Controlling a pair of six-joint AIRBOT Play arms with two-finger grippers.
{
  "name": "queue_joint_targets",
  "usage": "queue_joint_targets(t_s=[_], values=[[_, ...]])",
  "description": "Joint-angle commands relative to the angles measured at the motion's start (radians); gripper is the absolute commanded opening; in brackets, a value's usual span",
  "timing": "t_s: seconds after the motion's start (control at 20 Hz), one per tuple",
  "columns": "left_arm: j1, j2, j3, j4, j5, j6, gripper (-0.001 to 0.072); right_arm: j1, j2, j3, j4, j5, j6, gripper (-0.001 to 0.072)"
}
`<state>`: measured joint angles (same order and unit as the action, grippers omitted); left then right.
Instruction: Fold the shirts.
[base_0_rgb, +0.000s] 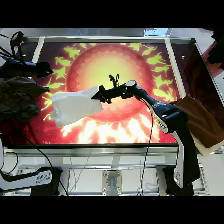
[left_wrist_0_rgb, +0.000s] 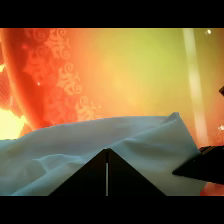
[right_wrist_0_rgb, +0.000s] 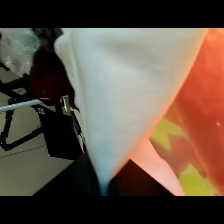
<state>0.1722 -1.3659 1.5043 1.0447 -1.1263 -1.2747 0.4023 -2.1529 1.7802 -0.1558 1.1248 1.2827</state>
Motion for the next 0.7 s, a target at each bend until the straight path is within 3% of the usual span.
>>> queue_joint_targets(t_s=[0.0, 0.1, 0.35, 0.65], values=[[0.001, 0.000, 0.000, 0.000, -0.001, 0.016, 0.0015, -0.068, 0.043, 0.052, 0.047, -0.005, -0.079, 0.0034], [0.001, 0.000, 0.001, 0.000, -0.001, 0.016, 0.0015, -0.142, 0.108, 0.061, -0.083, -0.011, -0.064, 0.0034], [0.001, 0.000, 0.000, 0.000, -0.009, 0.015, 0.0015, -0.393, 0.300, 0.061, -0.509, 0.075, 0.160, 0.0034], [0.001, 0.000, 0.000, 0.000, -0.073, 0.014, 0.0016, -0.797, 0.502, 0.061, -0.713, 0.383, 0.192, 0.0034]])
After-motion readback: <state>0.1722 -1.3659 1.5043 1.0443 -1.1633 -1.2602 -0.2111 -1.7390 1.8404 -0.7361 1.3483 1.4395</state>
